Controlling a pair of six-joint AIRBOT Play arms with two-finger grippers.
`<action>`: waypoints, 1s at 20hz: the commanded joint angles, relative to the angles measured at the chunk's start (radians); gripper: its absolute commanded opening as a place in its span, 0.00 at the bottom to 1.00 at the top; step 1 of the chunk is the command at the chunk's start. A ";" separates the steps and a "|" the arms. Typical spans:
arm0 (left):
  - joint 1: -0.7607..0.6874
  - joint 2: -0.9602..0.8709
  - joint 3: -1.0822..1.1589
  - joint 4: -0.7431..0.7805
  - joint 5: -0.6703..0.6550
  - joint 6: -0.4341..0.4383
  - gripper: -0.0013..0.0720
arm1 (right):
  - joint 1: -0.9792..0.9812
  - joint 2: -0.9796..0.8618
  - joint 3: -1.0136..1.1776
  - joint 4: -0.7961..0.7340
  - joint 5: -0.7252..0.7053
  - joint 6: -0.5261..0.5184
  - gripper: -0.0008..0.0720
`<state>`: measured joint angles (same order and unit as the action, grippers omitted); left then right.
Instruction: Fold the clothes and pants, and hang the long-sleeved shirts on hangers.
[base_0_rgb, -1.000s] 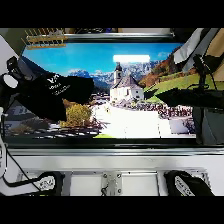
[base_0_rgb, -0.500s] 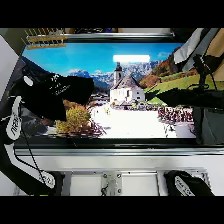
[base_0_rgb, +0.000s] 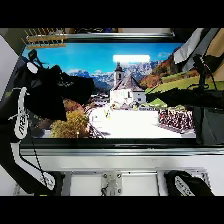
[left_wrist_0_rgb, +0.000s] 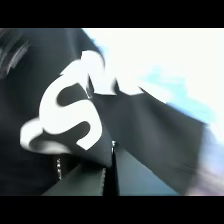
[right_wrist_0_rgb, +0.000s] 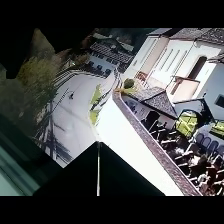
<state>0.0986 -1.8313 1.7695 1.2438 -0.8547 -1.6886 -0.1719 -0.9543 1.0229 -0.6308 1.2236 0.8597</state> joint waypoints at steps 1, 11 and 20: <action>-0.139 0.143 0.049 -0.013 -0.130 0.112 0.02 | 0.001 -0.001 0.000 0.000 0.000 0.000 0.04; -0.705 0.383 -0.285 -0.014 -0.122 0.117 0.02 | 0.001 0.000 0.000 0.198 -0.002 0.000 0.04; -0.532 0.456 -0.348 0.025 -0.230 0.051 0.94 | -0.015 0.002 0.000 -0.050 -0.006 0.108 0.03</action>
<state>-0.5510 -1.4185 1.4467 1.2427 -1.0260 -1.6035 -0.1802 -0.9539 1.0229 -0.4793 1.2232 0.8783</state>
